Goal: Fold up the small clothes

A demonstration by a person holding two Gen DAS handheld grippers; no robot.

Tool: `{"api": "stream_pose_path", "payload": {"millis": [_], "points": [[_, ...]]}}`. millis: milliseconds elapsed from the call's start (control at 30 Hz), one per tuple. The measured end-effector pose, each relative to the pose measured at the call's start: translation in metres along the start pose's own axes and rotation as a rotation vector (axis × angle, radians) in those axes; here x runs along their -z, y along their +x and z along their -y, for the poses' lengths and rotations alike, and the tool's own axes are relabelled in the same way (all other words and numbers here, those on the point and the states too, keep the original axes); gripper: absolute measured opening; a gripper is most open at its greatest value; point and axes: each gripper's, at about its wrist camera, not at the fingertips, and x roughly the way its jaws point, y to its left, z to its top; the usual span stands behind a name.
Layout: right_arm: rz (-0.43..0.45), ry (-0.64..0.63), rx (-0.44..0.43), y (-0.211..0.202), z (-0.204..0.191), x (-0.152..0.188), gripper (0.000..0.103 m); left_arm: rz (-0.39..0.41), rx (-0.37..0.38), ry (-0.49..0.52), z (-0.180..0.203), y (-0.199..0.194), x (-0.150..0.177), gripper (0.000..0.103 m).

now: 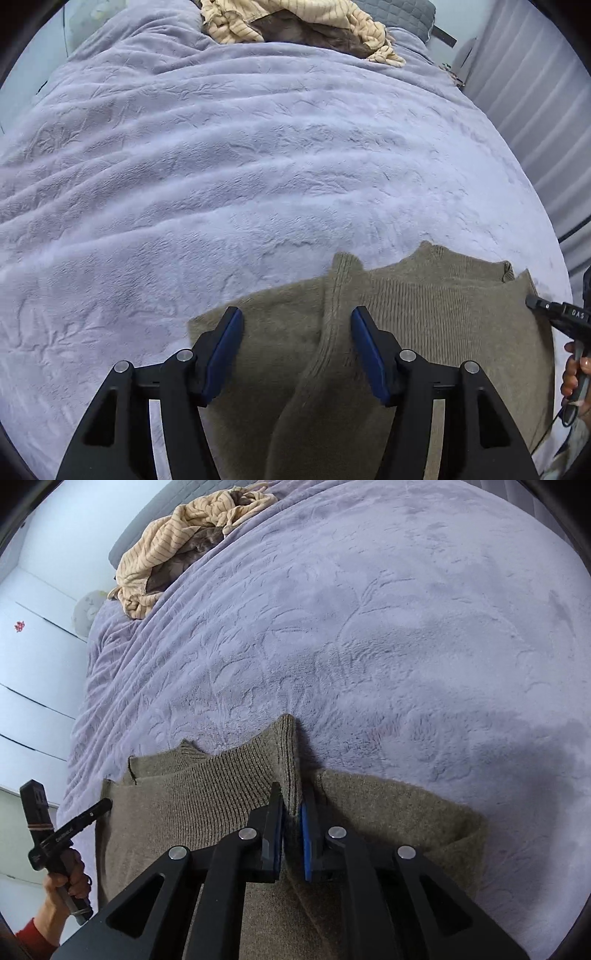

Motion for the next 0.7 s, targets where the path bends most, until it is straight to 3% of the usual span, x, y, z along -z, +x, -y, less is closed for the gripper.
{"api": "stream_pose_path", "payload": {"millis": [67, 100, 133, 167, 200, 400, 567, 700], "points": [[0.004, 0.015, 0.019, -0.006, -0.002, 0.0, 0.01, -0.005, 0.0, -0.008, -0.005, -0.008, 0.003, 0.062], [0.008, 0.019, 0.046, -0.011, -0.003, 0.001, 0.017, -0.011, 0.0, -0.01, -0.008, -0.014, 0.007, 0.062], [0.011, 0.025, 0.081, -0.015, -0.004, 0.002, 0.025, -0.02, 0.002, -0.014, -0.011, -0.019, 0.011, 0.062], [0.014, 0.039, 0.099, -0.021, -0.004, 0.004, 0.046, -0.032, 0.01, -0.022, -0.014, -0.024, 0.016, 0.062], [0.021, 0.052, 0.087, -0.026, -0.004, 0.006, 0.052, -0.047, 0.024, -0.036, -0.018, -0.031, 0.023, 0.062], [0.026, 0.008, -0.044, -0.066, -0.036, 0.047, 0.052, -0.142, 0.068, -0.098, -0.039, -0.064, 0.082, 0.062], [-0.074, 0.005, -0.212, -0.076, -0.066, 0.113, 0.052, -0.216, 0.174, -0.149, -0.046, -0.079, 0.13, 0.062], [-0.149, 0.122, -0.244, -0.076, -0.05, 0.168, 0.052, -0.268, 0.233, -0.146, -0.039, -0.076, 0.151, 0.062]]}}
